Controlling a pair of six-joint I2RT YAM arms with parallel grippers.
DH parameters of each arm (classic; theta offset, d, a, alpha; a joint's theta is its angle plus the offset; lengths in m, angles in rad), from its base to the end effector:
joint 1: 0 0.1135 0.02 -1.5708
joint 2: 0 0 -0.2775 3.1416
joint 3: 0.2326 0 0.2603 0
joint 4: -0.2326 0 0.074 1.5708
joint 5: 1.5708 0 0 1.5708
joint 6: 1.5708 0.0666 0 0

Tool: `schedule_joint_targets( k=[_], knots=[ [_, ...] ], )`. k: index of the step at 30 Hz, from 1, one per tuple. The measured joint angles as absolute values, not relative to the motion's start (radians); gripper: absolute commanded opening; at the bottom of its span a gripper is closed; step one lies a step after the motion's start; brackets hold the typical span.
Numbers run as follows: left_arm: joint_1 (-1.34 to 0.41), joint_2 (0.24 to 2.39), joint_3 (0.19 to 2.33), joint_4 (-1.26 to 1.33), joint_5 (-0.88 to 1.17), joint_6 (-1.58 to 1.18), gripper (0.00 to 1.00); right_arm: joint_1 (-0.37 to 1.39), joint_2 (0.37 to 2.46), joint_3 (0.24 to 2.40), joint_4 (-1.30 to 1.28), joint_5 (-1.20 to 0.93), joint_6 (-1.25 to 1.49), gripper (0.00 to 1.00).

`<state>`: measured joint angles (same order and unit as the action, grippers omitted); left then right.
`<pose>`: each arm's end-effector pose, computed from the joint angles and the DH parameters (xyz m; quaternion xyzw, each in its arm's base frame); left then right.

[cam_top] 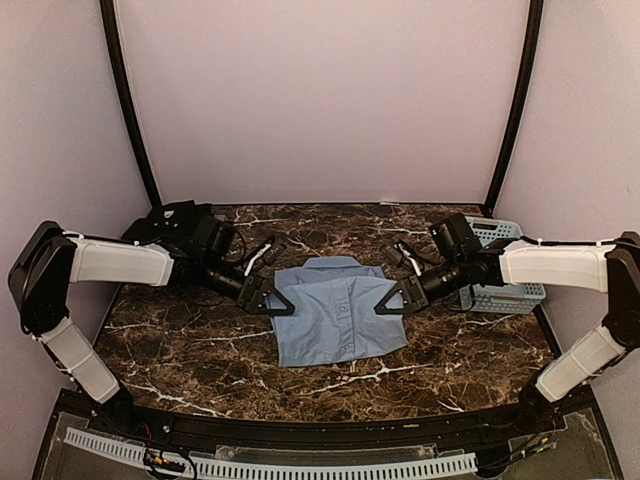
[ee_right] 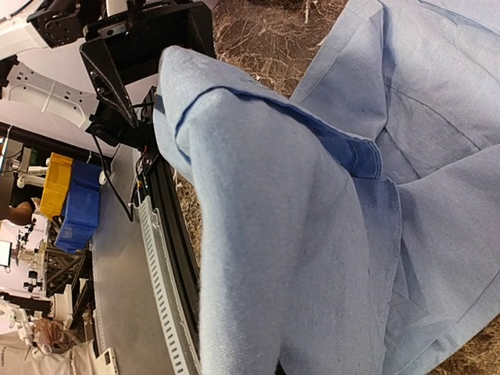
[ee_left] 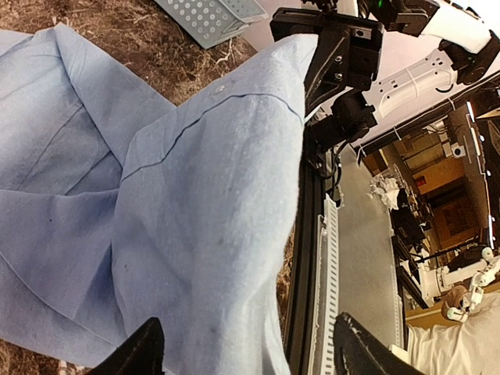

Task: Fold and stack the long sleeve shirts
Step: Fold the 2/3-rectangle-folded shirt at the center of the board.

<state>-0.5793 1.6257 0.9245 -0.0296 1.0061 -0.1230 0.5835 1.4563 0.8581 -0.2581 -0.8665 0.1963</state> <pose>0.2614 -0.2382 0.1998 0.3724 0.7348 -0.5362 0.1840 0.2292 0.2121 0.2076 -0.3077 0.8062 0.4844 0.1441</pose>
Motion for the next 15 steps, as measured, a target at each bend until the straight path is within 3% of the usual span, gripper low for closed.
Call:
schedule_joint_targets(
  k=[15],
  knots=[
    [-0.578, 1.6, 0.733, 0.437, 0.952, -0.358, 0.75, 0.571, 1.462, 0.858, -0.195, -0.914, 0.271, 0.0]
  ],
)
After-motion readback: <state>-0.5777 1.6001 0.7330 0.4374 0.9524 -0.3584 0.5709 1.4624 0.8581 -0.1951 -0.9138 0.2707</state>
